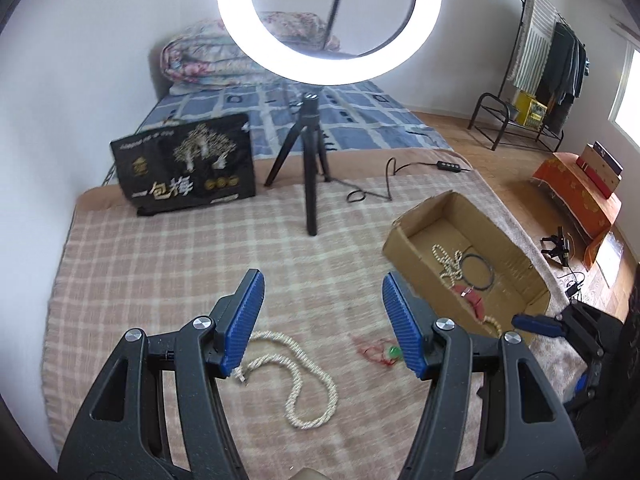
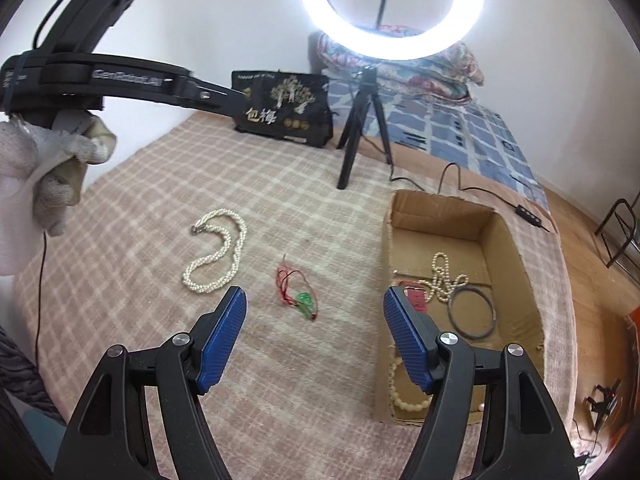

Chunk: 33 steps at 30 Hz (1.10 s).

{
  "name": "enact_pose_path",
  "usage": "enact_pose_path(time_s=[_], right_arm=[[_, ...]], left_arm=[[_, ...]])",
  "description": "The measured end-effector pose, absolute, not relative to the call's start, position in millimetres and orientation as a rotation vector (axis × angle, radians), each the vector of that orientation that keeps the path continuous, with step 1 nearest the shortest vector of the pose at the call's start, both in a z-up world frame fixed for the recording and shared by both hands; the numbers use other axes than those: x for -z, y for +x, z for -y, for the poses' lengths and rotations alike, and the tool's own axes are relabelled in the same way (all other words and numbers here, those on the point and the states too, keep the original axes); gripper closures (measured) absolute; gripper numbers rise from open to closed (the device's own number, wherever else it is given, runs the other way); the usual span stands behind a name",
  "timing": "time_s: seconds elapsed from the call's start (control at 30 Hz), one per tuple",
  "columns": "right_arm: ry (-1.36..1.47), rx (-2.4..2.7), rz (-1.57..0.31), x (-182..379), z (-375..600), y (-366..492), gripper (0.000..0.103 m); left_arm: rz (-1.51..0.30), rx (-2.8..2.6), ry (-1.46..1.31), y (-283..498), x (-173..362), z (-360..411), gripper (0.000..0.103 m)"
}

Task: Organize jewelry
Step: 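Release both items into the box and withdraw both tools toward the blanket, then grasp the jade pendant with the right tool while the left grasps the twisted pearl necklace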

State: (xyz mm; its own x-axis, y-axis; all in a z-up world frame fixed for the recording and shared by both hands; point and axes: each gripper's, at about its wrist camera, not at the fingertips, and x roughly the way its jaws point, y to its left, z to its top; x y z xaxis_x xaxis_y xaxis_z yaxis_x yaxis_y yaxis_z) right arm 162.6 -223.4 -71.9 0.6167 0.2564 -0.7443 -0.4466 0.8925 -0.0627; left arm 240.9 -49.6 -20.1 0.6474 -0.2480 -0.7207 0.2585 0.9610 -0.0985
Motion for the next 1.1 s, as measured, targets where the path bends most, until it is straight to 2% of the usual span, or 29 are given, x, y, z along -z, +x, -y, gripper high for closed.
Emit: enact_pose_path(time_s=[0.33,0.53,0.83,1.03,1.1], right_arm=[[-0.278,-0.466,-0.94,103,211,181,0.033],[-0.335,-0.491,-0.978,118,197,188,0.037],[-0.393,-0.511,-1.027,139,183,200,0.037],[-0.429,-0.505,-1.052,150,177,207,0.037],[-0.431,-0.493,-1.065,153,178,211,0.046]], left_arm=[[-0.932,0.29,-0.007,216,70,6,0.04],[-1.02,0.286,-0.072,218,103,-11,0.04],[-1.157,0.359,-0.098,218,147,5,0.04],[-1.183,0.39,-0.045,218,157,20,0.04],[-1.188,0.395,-0.021,218,160,25,0.04]])
